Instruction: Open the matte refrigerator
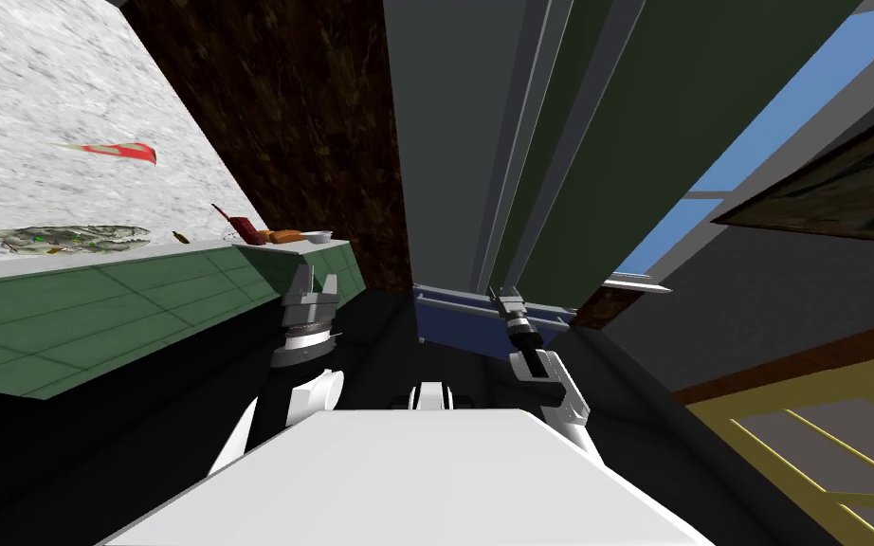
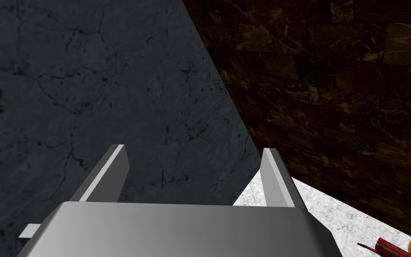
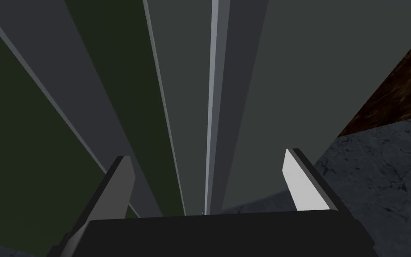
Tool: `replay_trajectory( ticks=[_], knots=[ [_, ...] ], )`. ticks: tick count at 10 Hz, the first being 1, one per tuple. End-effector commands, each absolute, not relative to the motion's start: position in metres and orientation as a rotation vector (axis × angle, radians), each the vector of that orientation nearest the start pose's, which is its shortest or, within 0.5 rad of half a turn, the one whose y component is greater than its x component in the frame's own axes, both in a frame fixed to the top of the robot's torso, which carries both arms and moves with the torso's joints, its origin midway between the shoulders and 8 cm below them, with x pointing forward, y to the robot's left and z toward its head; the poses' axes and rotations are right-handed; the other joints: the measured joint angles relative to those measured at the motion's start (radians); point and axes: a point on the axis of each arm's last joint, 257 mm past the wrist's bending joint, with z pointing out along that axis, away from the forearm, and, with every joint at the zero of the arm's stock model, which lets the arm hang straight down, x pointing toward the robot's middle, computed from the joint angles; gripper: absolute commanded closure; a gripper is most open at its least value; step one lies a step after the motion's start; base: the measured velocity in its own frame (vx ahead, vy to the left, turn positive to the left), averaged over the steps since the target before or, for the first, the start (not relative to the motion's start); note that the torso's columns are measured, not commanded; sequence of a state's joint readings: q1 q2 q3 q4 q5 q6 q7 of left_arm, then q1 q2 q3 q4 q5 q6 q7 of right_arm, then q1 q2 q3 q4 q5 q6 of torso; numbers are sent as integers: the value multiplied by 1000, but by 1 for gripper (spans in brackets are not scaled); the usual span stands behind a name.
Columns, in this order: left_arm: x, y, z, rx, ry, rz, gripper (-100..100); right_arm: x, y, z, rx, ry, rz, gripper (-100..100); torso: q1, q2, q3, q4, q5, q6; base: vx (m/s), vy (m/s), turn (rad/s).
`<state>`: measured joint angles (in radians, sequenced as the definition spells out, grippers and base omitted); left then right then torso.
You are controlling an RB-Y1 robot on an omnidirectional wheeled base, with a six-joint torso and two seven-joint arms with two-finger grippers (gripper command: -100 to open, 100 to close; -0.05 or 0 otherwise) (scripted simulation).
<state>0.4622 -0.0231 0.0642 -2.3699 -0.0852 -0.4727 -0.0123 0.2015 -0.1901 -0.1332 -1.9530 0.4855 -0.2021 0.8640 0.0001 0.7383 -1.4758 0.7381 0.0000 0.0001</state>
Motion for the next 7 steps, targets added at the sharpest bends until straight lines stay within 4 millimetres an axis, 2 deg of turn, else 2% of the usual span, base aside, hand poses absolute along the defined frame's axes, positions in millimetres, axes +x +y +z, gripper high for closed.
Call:
replay_trajectory(
  ticks=[1, 3, 6, 7],
  knots=[
    [329, 284, 70, -535, 574, -1201, 0, 479, -318, -85, -74, 1237, -112, -100, 0, 0, 0, 0, 0, 0, 11, 1, 48],
    [329, 284, 70, -535, 574, -1201, 0, 491, -336, -103, -115, 1290, -246, -100, 0, 0, 0, 0, 0, 0, 15, 2, 118],
    [329, 284, 70, -535, 574, -1201, 0, 497, -345, -112, -153, 1315, -335, -100, 0, 0, 0, 0, 0, 0, 15, -1, 58],
    [328, 284, 70, -535, 574, -1201, 0, 502, -353, -121, -178, 1341, -404, -100, 0, 0, 0, 0, 0, 0, 10, -1, 81]
  ],
)
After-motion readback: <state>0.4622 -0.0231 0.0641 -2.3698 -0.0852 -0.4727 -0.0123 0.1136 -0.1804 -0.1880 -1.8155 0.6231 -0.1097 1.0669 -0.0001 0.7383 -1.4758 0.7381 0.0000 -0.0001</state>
